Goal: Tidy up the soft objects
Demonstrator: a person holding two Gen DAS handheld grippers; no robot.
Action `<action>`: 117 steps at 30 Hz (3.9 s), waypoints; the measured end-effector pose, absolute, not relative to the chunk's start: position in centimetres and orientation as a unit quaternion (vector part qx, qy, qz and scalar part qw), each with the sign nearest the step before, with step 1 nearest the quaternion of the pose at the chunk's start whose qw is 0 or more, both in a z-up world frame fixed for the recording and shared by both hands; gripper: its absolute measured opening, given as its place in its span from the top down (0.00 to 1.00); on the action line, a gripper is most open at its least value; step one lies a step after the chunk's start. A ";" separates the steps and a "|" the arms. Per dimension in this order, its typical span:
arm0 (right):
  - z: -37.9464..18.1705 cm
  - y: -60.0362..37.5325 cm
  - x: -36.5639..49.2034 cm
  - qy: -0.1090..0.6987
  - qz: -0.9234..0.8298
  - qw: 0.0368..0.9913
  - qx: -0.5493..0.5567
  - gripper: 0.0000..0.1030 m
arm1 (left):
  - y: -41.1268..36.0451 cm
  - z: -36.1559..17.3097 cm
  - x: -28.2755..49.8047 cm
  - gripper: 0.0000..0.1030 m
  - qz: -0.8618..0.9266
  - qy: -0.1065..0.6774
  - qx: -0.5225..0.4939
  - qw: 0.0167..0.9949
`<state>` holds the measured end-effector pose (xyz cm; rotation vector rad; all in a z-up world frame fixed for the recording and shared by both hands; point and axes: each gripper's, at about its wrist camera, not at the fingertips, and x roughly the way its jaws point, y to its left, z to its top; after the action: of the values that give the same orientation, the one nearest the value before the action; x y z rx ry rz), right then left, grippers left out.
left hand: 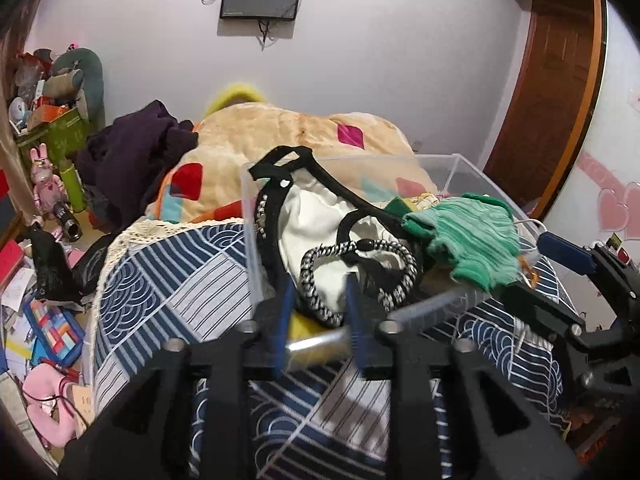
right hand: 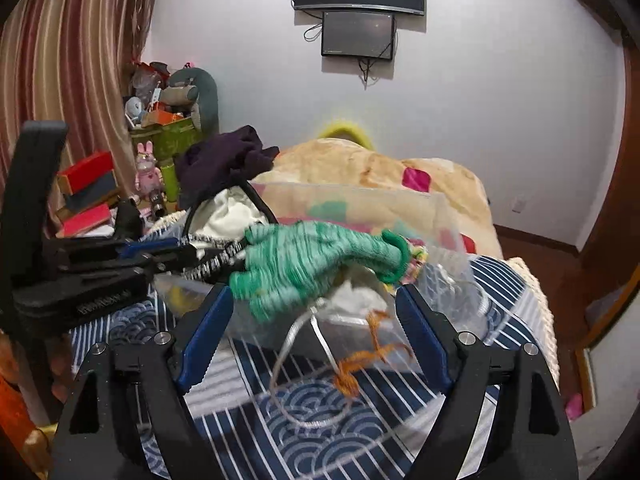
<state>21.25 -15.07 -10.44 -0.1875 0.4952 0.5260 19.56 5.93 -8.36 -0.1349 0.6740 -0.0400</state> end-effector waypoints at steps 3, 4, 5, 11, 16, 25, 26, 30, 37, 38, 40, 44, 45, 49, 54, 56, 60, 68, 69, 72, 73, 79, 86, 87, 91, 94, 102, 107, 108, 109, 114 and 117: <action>-9.7 -16.2 20.3 0.232 0.259 0.934 -0.077 0.21 | 6.0 -7.5 18.1 0.58 -0.030 0.318 -0.076 0.944; -9.2 -16.7 19.9 0.226 0.261 0.936 -0.072 0.21 | 6.0 -7.0 17.5 0.58 -0.032 0.312 -0.075 0.947; -8.8 -17.0 19.6 0.221 0.261 0.937 -0.069 0.21 | 6.0 -6.6 17.0 0.58 -0.033 0.306 -0.074 0.949; -5.9 -18.3 17.1 0.172 0.267 0.947 -0.053 0.21 | 5.7 -3.5 13.5 0.55 -0.035 0.261 -0.067 0.962; -4.3 -18.7 15.1 0.139 0.275 0.950 -0.043 0.21 | 4.7 -1.1 10.0 0.45 -0.031 0.215 -0.048 0.975; -3.5 -18.7 12.4 0.115 0.280 0.952 -0.041 0.18 | 2.9 1.6 4.8 0.24 -0.028 0.152 -0.022 0.988; -3.5 -18.8 12.1 0.114 0.280 0.952 -0.039 0.17 | 2.7 1.7 4.3 0.19 -0.026 0.148 -0.022 0.988; -3.7 -18.9 11.7 0.108 0.276 0.955 -0.031 0.06 | 2.4 1.8 2.8 0.09 -0.018 0.135 -0.022 0.990; -4.0 -19.2 10.7 0.098 0.266 0.959 -0.028 0.00 | 2.4 1.8 1.8 0.01 -0.003 0.125 -0.024 0.992; -4.0 -19.2 10.4 0.097 0.266 0.959 -0.029 0.00 | 2.4 1.8 1.7 0.01 -0.003 0.126 -0.025 0.992; -4.1 -19.3 10.3 0.095 0.265 0.959 -0.029 0.00 | 2.4 1.7 1.5 0.01 -0.003 0.126 -0.026 0.992; -4.1 -19.5 10.1 0.094 0.264 0.960 -0.026 0.00 | 2.5 1.7 1.4 0.01 0.002 0.125 -0.027 0.992; -4.1 -19.5 10.1 0.094 0.264 0.960 -0.025 0.00 | 2.5 1.6 1.3 0.01 0.002 0.125 -0.028 0.992; -4.2 -19.5 10.2 0.095 0.265 0.959 -0.025 0.00 | 2.7 1.6 1.4 0.01 0.005 0.126 -0.029 0.992; -4.2 -19.6 9.9 0.095 0.265 0.959 -0.024 0.00 | 3.0 1.7 1.4 0.01 0.006 0.126 -0.030 0.992; -4.2 -19.6 9.8 0.095 0.264 0.959 -0.025 0.00 | 3.0 1.7 1.4 0.00 0.007 0.125 -0.029 0.992; -4.2 -19.7 9.9 0.095 0.264 0.960 -0.024 0.00 | 2.9 1.8 1.5 0.00 0.007 0.125 -0.028 0.992; -4.0 -19.9 9.8 0.096 0.262 0.960 -0.021 0.00 | 2.7 1.9 1.5 0.00 0.006 0.126 -0.026 0.992; -4.0 -19.9 9.8 0.096 0.261 0.960 -0.020 0.00 | 2.7 1.9 1.5 0.00 0.005 0.126 -0.025 0.992; -4.0 -19.9 9.8 0.097 0.260 0.960 -0.019 0.00 | 2.6 1.8 1.6 0.00 0.005 0.126 -0.024 0.992; -4.0 -19.9 9.8 0.096 0.260 0.961 -0.019 0.00 | 2.6 1.8 1.6 0.00 0.004 0.127 -0.025 0.992; -4.0 -20.0 9.8 0.097 0.261 0.960 -0.019 0.00 | 2.6 1.8 1.7 0.00 0.003 0.128 -0.028 0.991; -4.0 -20.0 9.8 0.099 0.261 0.960 -0.018 0.00 | 2.6 1.9 1.5 0.00 0.002 0.128 -0.025 0.991; -4.0 -20.0 9.8 0.099 0.261 0.960 -0.018 0.00 | 2.6 1.9 1.5 0.00 0.002 0.128 -0.024 0.991; -4.0 -20.0 9.8 0.099 0.261 0.960 -0.019 0.00 | 2.6 1.9 1.6 0.00 0.002 0.129 -0.029 0.991; -4.0 -20.0 9.7 0.099 0.259 0.960 -0.018 0.00 | 2.8 1.8 1.8 0.00 -0.001 0.135 -0.035 0.990; -4.3 -20.1 9.8 0.104 0.259 0.960 -0.015 0.00 | 3.1 1.8 1.9 0.00 -0.005 0.137 -0.040 0.990; -4.4 -20.1 9.8 0.105 0.259 0.960 -0.014 0.00 | 2.6 1.7 1.8 0.00 -0.009 0.140 -0.029 0.990; -4.4 -20.1 9.8 0.105 0.259 0.960 -0.014 0.00 | 2.5 1.7 1.8 0.00 -0.009 0.139 -0.026 0.990; -4.4 -20.1 9.8 0.105 0.259 0.960 -0.014 0.00 | 2.4 1.6 1.7 0.00 -0.010 0.138 -0.022 0.990; -4.5 -20.0 9.7 0.108 0.259 0.960 -0.013 0.00 | 1.9 1.6 1.8 0.00 -0.018 0.141 -0.017 0.990; -4.6 -20.0 9.7 0.110 0.258 0.960 -0.014 0.00 | 1.8 1.6 1.7 0.00 -0.018 0.137 -0.018 0.990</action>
<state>9.70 -19.97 -4.56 -0.0275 0.2220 0.5240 1.67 1.76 1.60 -0.0363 0.2755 -0.0359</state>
